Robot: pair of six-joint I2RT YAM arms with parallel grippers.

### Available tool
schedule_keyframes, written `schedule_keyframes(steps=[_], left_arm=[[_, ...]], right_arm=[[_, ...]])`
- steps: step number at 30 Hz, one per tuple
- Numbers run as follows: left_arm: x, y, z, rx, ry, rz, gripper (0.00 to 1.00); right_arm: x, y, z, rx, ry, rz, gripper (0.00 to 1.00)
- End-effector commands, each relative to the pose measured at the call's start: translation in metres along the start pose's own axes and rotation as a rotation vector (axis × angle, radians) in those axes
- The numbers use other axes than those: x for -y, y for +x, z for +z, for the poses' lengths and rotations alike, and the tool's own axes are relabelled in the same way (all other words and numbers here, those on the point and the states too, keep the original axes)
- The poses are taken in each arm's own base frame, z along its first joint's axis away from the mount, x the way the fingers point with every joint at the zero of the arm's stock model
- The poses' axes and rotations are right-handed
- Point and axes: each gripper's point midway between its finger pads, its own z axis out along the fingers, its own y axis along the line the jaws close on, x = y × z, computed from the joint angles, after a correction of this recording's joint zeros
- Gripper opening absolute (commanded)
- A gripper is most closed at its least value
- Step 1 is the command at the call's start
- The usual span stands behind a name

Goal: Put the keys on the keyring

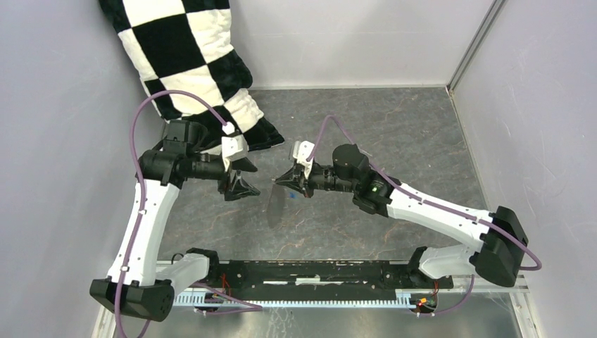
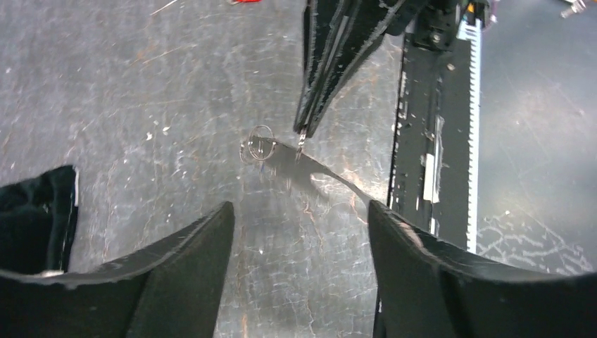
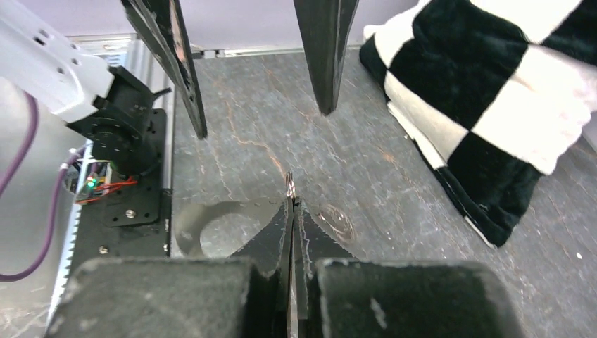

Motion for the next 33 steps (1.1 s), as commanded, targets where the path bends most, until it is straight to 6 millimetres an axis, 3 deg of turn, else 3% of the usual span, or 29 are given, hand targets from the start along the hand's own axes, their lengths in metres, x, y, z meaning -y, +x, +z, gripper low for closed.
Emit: schedule_keyframes(steps=[1,6,10,19,33], left_arm=[[0.033,-0.022,-0.001,0.04,0.076,0.103,0.7],[0.042,-0.034,-0.002,0.06,0.097,0.14,0.68],[0.045,-0.044,-0.005,0.081,0.1,0.16,0.66],[0.056,-0.045,-0.009,0.077,0.11,0.133,0.45],[0.058,-0.046,-0.004,0.093,0.139,0.102,0.4]], right_arm=[[-0.016,-0.054,-0.011,0.13,-0.028,-0.038,0.0],[-0.037,-0.069,-0.013,0.14,-0.062,-0.058,0.0],[-0.043,-0.078,-0.015,0.158,-0.06,-0.062,0.0],[-0.041,-0.094,-0.016,0.2,-0.013,-0.054,0.0],[-0.044,-0.108,-0.017,0.252,0.004,-0.032,0.01]])
